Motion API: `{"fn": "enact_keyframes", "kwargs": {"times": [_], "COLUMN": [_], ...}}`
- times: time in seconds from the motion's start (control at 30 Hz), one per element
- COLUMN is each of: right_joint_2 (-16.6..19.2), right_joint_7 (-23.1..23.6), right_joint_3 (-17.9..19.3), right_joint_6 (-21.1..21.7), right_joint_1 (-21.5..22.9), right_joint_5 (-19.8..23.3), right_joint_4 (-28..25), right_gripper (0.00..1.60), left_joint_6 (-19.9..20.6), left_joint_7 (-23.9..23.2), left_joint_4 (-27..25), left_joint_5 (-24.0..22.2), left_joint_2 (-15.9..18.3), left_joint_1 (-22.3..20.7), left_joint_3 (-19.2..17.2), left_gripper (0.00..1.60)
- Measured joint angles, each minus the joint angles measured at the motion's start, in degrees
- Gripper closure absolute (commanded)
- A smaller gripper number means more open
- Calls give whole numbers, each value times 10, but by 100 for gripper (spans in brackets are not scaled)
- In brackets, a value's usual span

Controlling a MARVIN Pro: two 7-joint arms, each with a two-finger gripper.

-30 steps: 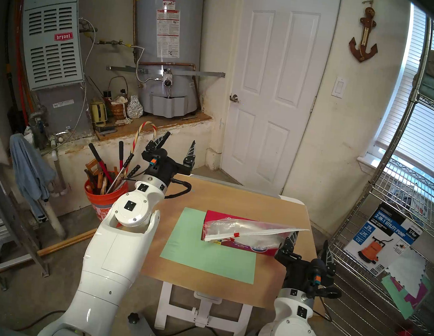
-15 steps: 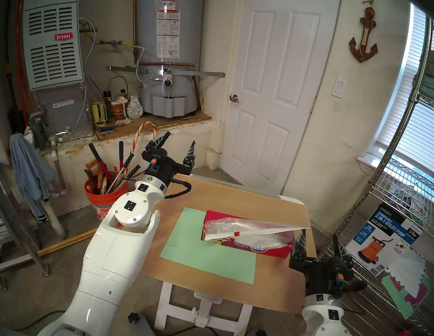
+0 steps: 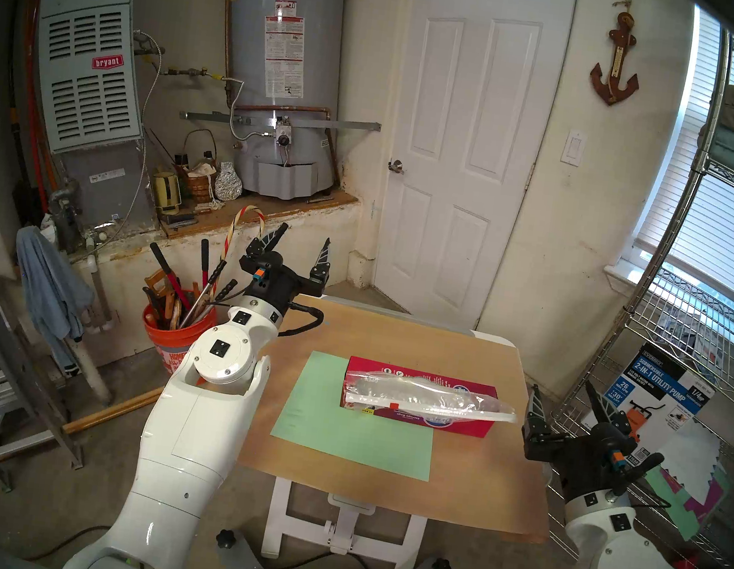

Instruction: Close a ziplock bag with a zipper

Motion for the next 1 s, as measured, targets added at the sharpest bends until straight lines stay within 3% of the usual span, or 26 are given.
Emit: {"fn": "enact_keyframes", "kwargs": {"times": [0.17,0.3,0.47,0.63,1.0], "right_joint_2": [8,15,40,72,138], "right_joint_7": [-4,-10,2,30,126], "right_joint_3": [33,30,18,23,58], "right_joint_6": [-33,-67,-109,-143,-224], "right_joint_1": [-7,7,40,72,125], "right_joint_5": [-48,-84,-97,-90,-18], "right_joint_4": [14,29,43,74,166], "right_gripper": [0,0,0,0,0], "left_joint_6": [0,0,0,0,0], "left_joint_7": [0,0,0,0,0], "left_joint_4": [0,0,0,0,0], "left_joint_5": [0,0,0,0,0], "left_joint_2": [0,0,0,0,0], "left_joint_1": [0,0,0,0,0], "left_joint_3": [0,0,0,0,0], "left_gripper": [0,0,0,0,0]}}
